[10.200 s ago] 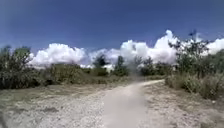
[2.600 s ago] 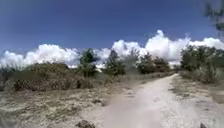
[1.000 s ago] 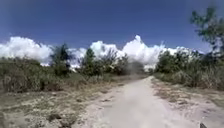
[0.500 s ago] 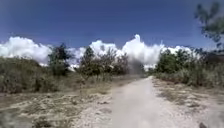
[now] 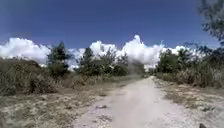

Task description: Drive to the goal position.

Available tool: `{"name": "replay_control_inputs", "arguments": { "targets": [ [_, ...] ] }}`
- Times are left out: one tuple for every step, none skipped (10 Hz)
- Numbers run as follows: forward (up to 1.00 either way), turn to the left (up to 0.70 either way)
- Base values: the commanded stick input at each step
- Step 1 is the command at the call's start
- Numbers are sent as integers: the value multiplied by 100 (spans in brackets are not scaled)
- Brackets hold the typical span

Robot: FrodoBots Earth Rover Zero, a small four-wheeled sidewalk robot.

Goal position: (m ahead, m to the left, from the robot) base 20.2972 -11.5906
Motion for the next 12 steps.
{"name": "replay_control_inputs", "arguments": {
  "targets": [
    [45, 2],
    [45, 2],
    [45, 2],
    [45, 2],
    [45, 2],
    [45, 2],
    [45, 2],
    [45, 2],
    [45, 2],
    [45, 2],
    [45, 2],
    [45, 2]
  ]
}}
